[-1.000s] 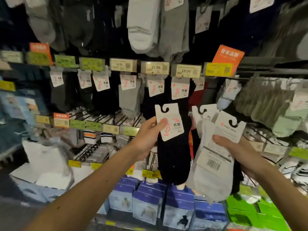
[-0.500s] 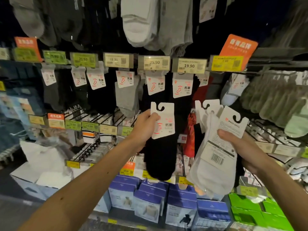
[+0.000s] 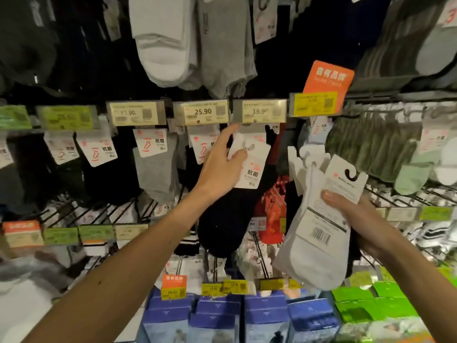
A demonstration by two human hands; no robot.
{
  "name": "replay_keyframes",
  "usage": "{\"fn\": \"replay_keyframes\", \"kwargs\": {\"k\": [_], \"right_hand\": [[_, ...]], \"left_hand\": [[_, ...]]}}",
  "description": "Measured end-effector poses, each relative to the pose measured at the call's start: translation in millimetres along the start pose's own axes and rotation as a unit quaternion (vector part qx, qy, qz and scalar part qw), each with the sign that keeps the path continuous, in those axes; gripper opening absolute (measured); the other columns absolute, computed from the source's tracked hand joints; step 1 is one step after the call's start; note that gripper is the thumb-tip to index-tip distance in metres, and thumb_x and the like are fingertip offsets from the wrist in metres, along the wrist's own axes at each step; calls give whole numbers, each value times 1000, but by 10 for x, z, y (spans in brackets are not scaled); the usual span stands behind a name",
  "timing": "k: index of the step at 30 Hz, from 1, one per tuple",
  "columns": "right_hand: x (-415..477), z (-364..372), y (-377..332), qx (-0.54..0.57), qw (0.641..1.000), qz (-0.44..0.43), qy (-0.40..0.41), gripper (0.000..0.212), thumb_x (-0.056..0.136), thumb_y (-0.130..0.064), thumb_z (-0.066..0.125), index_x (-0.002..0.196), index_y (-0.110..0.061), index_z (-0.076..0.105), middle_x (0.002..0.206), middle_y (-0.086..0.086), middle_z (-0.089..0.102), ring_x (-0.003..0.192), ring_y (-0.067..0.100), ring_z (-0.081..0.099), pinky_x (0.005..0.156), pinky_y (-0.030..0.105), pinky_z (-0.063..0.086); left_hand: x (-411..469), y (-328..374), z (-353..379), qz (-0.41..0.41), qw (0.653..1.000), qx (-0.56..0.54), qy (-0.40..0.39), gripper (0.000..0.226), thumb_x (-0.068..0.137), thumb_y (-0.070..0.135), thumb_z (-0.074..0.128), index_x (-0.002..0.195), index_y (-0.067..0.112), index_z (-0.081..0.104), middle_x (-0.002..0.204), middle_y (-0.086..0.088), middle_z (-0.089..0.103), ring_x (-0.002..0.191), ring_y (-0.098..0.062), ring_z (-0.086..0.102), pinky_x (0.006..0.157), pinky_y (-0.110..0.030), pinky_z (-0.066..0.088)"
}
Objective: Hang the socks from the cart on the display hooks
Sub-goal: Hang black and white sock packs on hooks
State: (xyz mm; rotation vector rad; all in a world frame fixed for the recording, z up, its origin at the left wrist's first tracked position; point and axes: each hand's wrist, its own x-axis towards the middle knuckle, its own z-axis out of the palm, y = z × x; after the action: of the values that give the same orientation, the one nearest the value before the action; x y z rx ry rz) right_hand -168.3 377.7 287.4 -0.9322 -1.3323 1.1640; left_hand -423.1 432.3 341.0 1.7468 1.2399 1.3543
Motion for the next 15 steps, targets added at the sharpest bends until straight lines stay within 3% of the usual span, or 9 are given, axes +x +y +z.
{"fn": "replay_keyframes", "kwargs": {"k": [1,3,5,6,7,9,11,13,15], "right_hand": [[8,-16,13,-3,1000,2,0,63,35,-61,93,88,-29,80,94,3,78,82,15,75,66,26,58],[31,-36,6,-4,1000,7,-4,61,35,-58,93,86,-29,80,95,4,78,82,17,75,67,27,58],[78,-77,2,-3,1000,7,1,68,30,-62,93,86,-26,81,95,5,78,82,18,75,66,26,58],[101,-95,-6,-1,1000,8,4,71,28,-64,93,86,-25,81,95,5,78,82,18,75,65,25,58],[122,-119,-12,-2,1000,7,-1,73,28,-65,93,87,-25,80,96,5,78,83,18,75,65,25,58],[155,-142,-34,-5,1000,3,-15,71,31,-65,92,90,-28,80,99,5,78,86,19,75,68,26,58],[181,-175,-53,-4,1000,7,-26,59,42,-59,93,91,-28,80,99,5,78,87,20,75,69,28,59],[192,-205,-78,-1,999,12,-34,30,66,-39,82,90,-22,79,96,4,78,85,18,75,70,29,58],[196,-236,-85,-7,999,15,-29,23,74,-24,68,95,-18,75,96,3,78,84,17,75,71,28,58]], "left_hand": [[15,9,16,9,1000,-3,8,45,103,14,47,145,32,39,119,-35,57,52,-4,57,42,-14,32],[35,-37,45,40,999,-5,30,46,103,16,47,144,34,39,104,-13,65,60,1,59,51,-16,43],[28,-65,62,72,997,4,37,52,100,23,47,144,48,33,130,-1,61,105,-12,66,82,-36,57],[43,-61,74,85,995,10,41,56,98,26,47,143,55,30,145,3,51,123,-26,59,95,-49,53],[55,-34,89,99,994,9,42,59,98,25,46,143,58,28,154,7,42,129,-31,53,100,-52,50],[120,19,116,123,991,12,55,64,100,15,45,151,48,24,161,12,30,124,-11,57,95,-35,53],[209,66,147,126,989,21,73,66,102,8,43,155,41,22,162,13,25,93,5,63,76,-21,54],[281,78,187,122,988,11,94,68,102,6,43,156,41,20,161,12,29,76,-8,65,67,-32,55],[339,55,222,117,987,11,113,68,103,8,43,155,44,19,144,16,52,72,-24,64,63,-43,54]]}}
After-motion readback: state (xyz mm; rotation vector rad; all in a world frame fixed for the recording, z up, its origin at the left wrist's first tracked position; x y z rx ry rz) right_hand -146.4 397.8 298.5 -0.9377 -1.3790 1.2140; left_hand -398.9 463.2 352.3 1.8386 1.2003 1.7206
